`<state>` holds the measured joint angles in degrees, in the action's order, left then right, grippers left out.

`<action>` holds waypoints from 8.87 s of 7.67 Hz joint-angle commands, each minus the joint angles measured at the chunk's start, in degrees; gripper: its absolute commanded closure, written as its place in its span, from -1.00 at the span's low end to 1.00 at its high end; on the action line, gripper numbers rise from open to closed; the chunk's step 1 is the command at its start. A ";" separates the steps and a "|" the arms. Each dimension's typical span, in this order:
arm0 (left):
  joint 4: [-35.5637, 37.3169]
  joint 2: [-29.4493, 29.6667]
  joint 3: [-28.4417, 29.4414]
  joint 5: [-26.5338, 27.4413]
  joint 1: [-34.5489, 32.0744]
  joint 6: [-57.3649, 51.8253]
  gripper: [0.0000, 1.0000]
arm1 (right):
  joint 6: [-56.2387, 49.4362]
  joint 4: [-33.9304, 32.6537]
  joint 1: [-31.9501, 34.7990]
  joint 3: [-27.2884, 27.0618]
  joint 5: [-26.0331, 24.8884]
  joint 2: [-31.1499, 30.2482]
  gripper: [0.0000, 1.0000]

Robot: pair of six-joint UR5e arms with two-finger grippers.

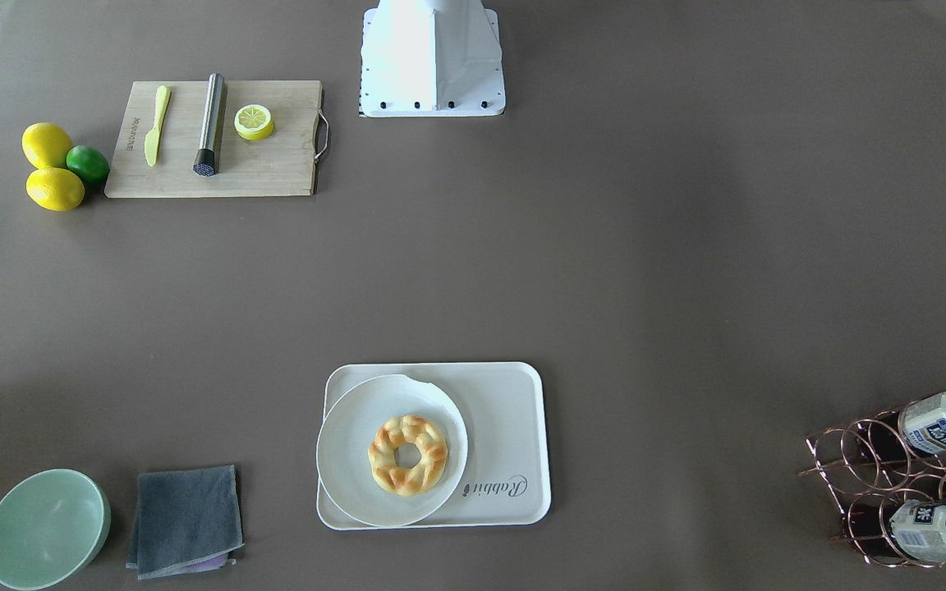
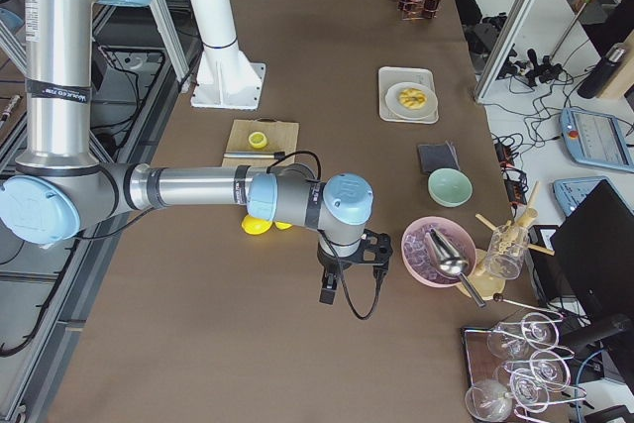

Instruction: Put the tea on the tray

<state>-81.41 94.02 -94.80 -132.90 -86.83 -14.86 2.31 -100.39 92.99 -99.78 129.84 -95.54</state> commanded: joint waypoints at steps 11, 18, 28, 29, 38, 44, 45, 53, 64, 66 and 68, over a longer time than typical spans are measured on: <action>-0.33 -0.24 0.31 0.89 -0.27 0.62 -0.97 | -0.02 0.02 0.00 -0.85 0.32 0.35 -1.00; -0.42 0.73 0.40 2.91 -0.71 0.71 -0.97 | -0.20 0.02 0.09 -1.20 2.25 -0.26 -1.00; -4.44 -2.51 0.05 2.21 -2.99 -0.17 -0.97 | 0.24 0.02 -1.14 -0.77 4.37 2.02 -1.00; -5.59 -3.14 0.05 2.21 -2.99 -0.08 -0.97 | 0.24 0.02 -1.06 -0.76 4.37 2.02 -1.00; -11.71 -3.05 -2.93 -6.48 -1.34 15.67 -0.97 | -1.25 0.02 -1.06 -1.20 2.35 2.55 -1.00; -41.64 2.46 -1.28 12.02 14.23 42.99 -0.97 | -0.99 3.01 -1.32 0.46 2.52 1.50 -1.00; -41.64 5.01 1.08 14.66 14.23 43.25 -0.97 | -0.38 2.92 -1.41 0.38 2.78 1.49 -1.00; -51.63 14.08 16.46 18.29 13.44 49.75 -0.96 | -0.29 2.83 -1.32 0.55 2.78 1.41 -1.00; -51.57 13.73 16.31 17.68 13.62 49.67 1.00 | -0.38 2.92 -1.32 0.82 2.70 1.58 -1.00; -50.17 14.78 16.31 17.42 12.14 49.41 1.00 | -0.38 2.92 -1.32 0.82 2.70 1.58 -1.00; -44.30 18.29 16.05 9.46 6.97 48.36 1.00 | -0.46 2.92 -1.32 1.08 2.70 1.58 -1.00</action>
<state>-129.95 109.68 -78.58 -117.36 -75.63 34.45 1.93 -97.47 91.67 -98.91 132.55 -93.94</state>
